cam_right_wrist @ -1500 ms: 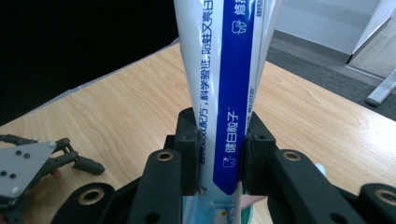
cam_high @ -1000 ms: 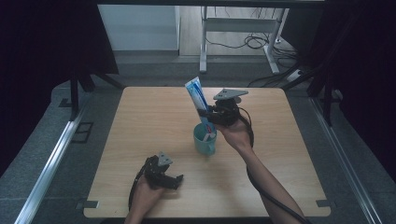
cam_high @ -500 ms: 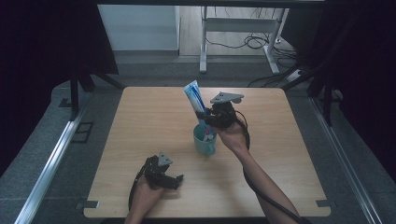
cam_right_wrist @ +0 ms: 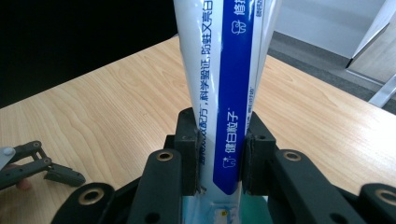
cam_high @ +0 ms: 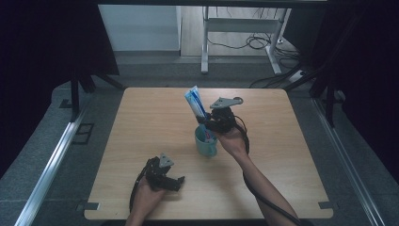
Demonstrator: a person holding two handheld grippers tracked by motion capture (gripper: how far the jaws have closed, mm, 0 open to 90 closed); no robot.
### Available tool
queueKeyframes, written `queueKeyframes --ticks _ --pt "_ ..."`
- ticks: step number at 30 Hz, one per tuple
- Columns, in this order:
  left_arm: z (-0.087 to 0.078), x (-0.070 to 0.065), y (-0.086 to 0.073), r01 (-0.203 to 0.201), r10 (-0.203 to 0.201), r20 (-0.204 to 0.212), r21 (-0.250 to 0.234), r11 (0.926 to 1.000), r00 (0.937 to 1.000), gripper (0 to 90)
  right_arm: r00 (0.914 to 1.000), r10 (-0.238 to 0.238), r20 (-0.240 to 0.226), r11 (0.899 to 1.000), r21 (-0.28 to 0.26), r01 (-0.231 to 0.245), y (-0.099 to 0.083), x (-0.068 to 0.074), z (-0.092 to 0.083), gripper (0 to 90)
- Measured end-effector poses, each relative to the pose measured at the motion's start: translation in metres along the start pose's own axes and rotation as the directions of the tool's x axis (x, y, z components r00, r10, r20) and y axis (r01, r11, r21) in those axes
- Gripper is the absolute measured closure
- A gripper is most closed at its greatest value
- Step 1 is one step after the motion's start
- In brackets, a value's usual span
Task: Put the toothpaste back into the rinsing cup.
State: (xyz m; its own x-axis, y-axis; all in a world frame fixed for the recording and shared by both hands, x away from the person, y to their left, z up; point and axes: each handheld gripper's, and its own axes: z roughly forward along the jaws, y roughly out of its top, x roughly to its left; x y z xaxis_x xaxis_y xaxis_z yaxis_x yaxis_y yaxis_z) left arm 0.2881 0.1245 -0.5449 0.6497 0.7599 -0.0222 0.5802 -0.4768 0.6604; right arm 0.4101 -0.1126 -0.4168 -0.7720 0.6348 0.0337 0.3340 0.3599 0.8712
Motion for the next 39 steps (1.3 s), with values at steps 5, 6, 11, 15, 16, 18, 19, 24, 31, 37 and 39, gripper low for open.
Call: queueKeyframes --ticks 5,6,11,15,16,18,19,24,31,37,39 --pt "0.0 0.0 0.0 0.003 -0.003 0.0 0.0 1.0 1.0 0.0 1.0 0.007 -0.002 1.0 0.002 -0.007 -0.006 0.0 0.004 72.0" --pt "0.0 0.0 0.0 0.003 -0.003 0.0 0.0 1.0 1.0 0.0 1.0 0.009 0.0 1.0 0.003 -0.009 -0.007 0.0 0.005 72.0" --pt "0.0 0.0 0.0 0.003 -0.003 0.0 0.0 1.0 1.0 0.0 0.9999 0.012 -0.001 1.0 0.009 -0.012 -0.013 -0.001 0.008 71.9" --pt "0.0 0.0 0.0 0.003 -0.003 0.0 0.0 1.0 1.0 0.0 0.9998 0.018 -0.006 1.0 0.014 -0.018 -0.018 -0.001 0.011 71.8" --pt "0.0 0.0 0.0 0.002 -0.002 0.0 0.0 1.0 1.0 0.0 0.9998 0.017 -0.006 1.0 0.016 -0.017 -0.019 0.0 0.012 71.8" --pt "0.0 0.0 0.0 0.003 -0.003 0.0 0.0 1.0 1.0 0.0 0.9999 0.015 -0.006 1.0 0.024 -0.015 -0.021 0.0 0.014 71.8" --pt "0.0 0.0 0.0 0.003 -0.003 0.0 0.0 1.0 1.0 0.0 0.9999 0.015 -0.006 1.0 0.026 -0.015 -0.022 0.0 0.015 71.7" --pt "0.0 0.0 0.0 0.003 -0.003 0.0 -0.001 1.0 1.0 0.0 0.9997 0.022 -0.008 0.999 0.033 -0.021 -0.028 0.0 0.018 71.6" --pt "0.0 0.0 0.0 0.004 -0.004 0.0 -0.001 1.0 1.0 0.0 0.9996 0.026 -0.011 0.999 0.036 -0.026 -0.031 -0.001 0.018 71.4" --pt "0.0 0.0 0.0 0.003 -0.003 0.0 -0.001 1.0 1.0 0.0 0.9993 0.036 -0.013 0.999 0.032 -0.035 -0.034 -0.002 0.017 70.9" --pt "0.0 0.0 0.0 0.003 -0.003 0.0 -0.001 1.0 1.0 0.0 0.9994 0.032 -0.012 0.999 0.033 -0.031 -0.035 -0.002 0.017 70.7"
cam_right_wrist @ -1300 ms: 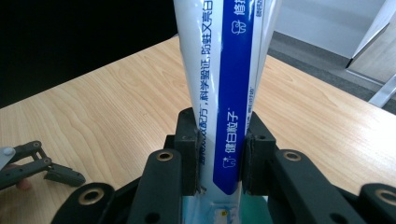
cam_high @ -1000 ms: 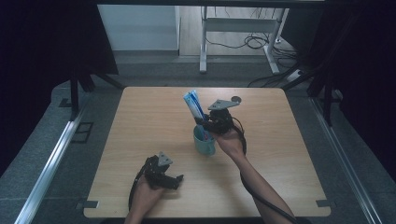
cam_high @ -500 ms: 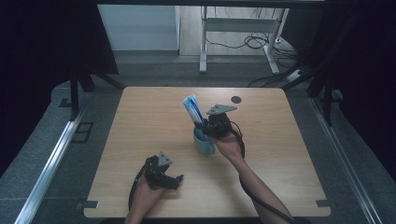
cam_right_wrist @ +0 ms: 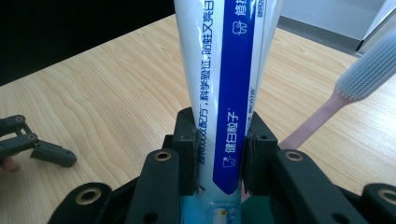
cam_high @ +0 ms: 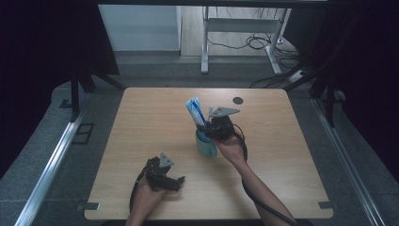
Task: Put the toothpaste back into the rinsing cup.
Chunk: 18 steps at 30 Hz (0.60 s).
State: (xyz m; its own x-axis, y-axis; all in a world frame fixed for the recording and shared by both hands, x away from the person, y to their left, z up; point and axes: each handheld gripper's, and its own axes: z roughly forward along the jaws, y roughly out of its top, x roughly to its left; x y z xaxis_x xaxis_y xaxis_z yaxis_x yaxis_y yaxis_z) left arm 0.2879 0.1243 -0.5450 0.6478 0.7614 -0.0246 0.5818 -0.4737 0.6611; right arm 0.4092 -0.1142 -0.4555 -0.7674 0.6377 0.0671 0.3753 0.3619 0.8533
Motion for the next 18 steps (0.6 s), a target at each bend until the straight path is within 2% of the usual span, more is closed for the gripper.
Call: queueKeyframes --ticks 11,14,18 --pt "0.0 0.0 0.0 -0.001 0.001 0.0 0.0 1.0 1.0 0.0 0.9999 0.012 -0.004 1.0 0.023 -0.012 -0.008 -0.003 0.001 69.6" --pt "0.0 0.0 0.0 -0.001 0.001 0.0 0.001 1.0 1.0 0.0 1.0 0.004 -0.001 0.999 0.047 -0.004 -0.012 -0.002 0.005 69.0" --pt "0.0 0.0 0.0 -0.001 0.001 0.0 0.0 1.0 1.0 0.0 0.9999 0.011 -0.01 0.999 0.044 -0.01 -0.013 -0.003 0.004 68.8"
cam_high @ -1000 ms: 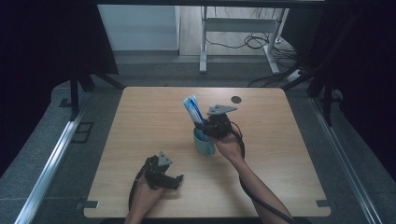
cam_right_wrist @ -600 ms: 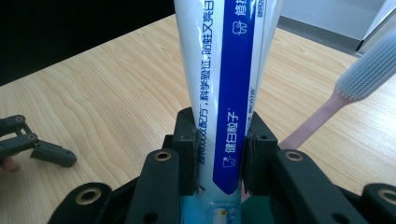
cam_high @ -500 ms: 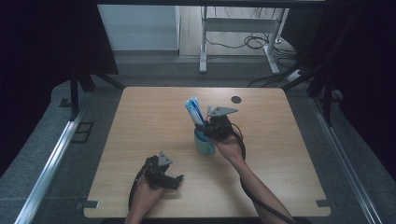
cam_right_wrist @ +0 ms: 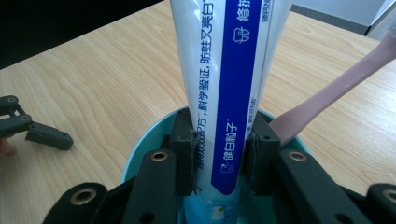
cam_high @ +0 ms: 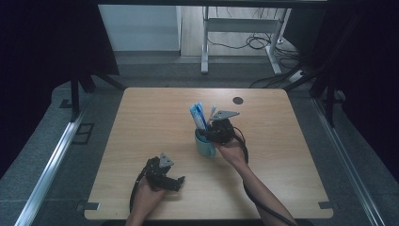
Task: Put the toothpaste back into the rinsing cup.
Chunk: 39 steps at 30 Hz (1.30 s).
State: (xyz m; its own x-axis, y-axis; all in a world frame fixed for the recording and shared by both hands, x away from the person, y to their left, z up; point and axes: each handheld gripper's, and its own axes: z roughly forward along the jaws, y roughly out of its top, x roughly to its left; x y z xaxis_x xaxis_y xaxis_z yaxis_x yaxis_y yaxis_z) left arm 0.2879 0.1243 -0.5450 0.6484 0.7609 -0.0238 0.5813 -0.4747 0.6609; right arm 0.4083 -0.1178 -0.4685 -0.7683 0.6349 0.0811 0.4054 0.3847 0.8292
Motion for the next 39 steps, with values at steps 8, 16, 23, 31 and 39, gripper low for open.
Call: queueKeyframes --ticks 8,16,23,31,39 --pt "0.0 0.0 0.0 0.0 0.0 0.0 0.0 1.0 1.0 0.0 0.9999 0.014 -0.008 1.0 0.007 -0.014 0.001 -0.001 -0.001 65.8" --pt "0.0 0.0 0.0 0.001 -0.001 0.0 0.0 1.0 1.0 0.0 0.9993 0.028 -0.023 1.0 0.015 -0.028 0.003 -0.002 -0.004 60.9" --pt "0.0 0.0 0.0 0.0 0.0 0.0 0.0 1.0 1.0 0.0 0.9998 0.002 -0.019 0.999 0.033 -0.001 0.006 0.001 -0.007 53.9" --pt "0.0 0.0 0.0 0.0 0.0 0.0 0.001 1.0 1.0 0.0 0.9996 -0.025 -0.012 0.999 0.036 0.026 0.01 0.003 -0.013 44.9" --pt "0.0 0.0 0.0 0.0 0.0 0.0 0.001 1.0 1.0 0.0 0.9997 -0.009 -0.022 0.998 0.057 0.011 0.012 0.001 -0.018 38.7"
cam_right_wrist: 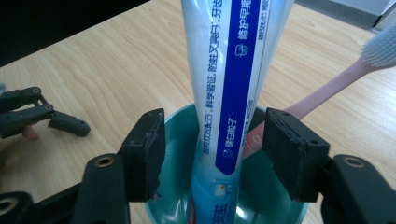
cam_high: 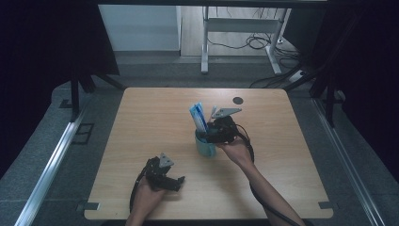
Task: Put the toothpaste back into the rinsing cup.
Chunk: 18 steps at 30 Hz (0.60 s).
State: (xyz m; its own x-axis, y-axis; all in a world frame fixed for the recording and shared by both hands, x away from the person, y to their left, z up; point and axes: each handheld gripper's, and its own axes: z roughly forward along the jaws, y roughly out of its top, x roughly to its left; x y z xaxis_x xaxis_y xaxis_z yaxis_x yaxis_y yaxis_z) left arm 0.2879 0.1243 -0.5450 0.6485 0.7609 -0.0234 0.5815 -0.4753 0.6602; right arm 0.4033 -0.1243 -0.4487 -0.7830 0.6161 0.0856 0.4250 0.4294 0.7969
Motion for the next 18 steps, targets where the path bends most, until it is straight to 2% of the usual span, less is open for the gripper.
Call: queueKeyframes --ticks 6,18 --pt "0.0 0.0 0.0 0.0 0.0 0.0 0.0 1.0 1.0 0.0 0.9999 -0.01 -0.009 1.0 0.021 0.01 0.0 0.002 -0.002 34.8" --pt "0.0 0.0 0.0 -0.001 0.001 -0.001 0.0 1.0 1.0 0.0 0.9994 -0.017 -0.029 1.0 0.022 0.018 0.0 0.006 -0.011 23.0"
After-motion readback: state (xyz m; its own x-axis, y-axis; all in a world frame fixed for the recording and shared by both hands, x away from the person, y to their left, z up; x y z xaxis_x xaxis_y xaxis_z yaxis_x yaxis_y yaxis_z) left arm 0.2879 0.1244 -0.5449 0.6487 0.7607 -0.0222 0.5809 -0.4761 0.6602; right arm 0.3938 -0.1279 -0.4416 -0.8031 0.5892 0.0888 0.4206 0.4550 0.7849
